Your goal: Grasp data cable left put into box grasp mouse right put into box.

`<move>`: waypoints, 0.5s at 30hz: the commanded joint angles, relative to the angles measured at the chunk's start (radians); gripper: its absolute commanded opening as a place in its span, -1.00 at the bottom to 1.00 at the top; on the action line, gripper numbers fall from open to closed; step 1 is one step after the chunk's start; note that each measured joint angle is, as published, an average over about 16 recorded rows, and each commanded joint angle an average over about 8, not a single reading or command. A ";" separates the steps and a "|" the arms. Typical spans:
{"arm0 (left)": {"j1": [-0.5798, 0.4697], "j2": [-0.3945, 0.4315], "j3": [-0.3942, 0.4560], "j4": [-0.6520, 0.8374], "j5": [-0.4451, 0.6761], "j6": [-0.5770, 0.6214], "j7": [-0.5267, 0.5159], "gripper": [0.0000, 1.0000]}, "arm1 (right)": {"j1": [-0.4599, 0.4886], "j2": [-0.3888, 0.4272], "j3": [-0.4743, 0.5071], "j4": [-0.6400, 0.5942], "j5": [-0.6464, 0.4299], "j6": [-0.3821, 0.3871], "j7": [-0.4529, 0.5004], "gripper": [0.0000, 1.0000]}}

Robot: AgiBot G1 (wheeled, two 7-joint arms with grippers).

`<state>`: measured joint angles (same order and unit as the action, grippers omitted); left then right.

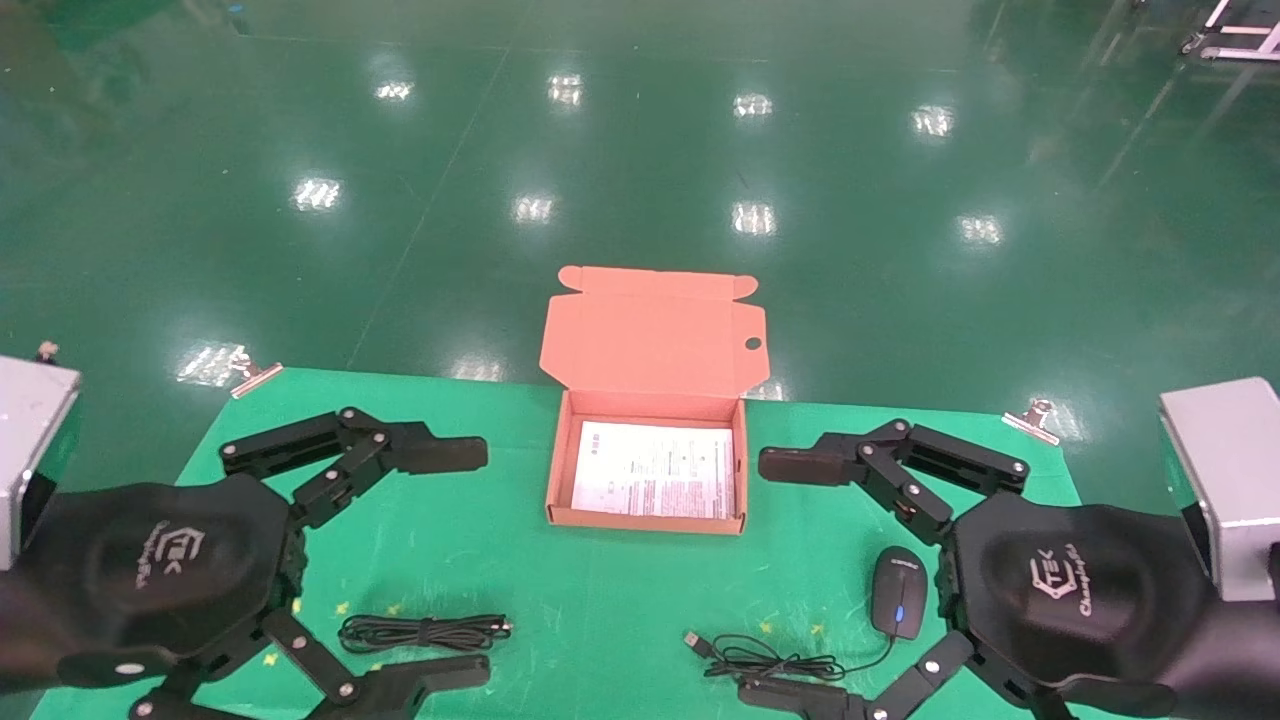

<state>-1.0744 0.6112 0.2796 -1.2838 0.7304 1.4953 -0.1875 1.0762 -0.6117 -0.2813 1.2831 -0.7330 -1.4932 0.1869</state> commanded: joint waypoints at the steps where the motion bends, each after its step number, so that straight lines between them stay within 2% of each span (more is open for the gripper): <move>1: 0.000 0.000 0.000 0.000 0.000 0.000 0.000 1.00 | 0.000 0.000 0.000 0.000 0.000 0.000 0.000 1.00; 15: -0.001 0.001 0.001 0.001 0.002 -0.002 0.000 1.00 | 0.000 0.000 0.000 0.000 0.000 0.000 0.000 1.00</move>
<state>-1.0789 0.6110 0.2839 -1.2878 0.7407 1.4964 -0.1870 1.0770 -0.6099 -0.2815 1.2835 -0.7356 -1.4932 0.1864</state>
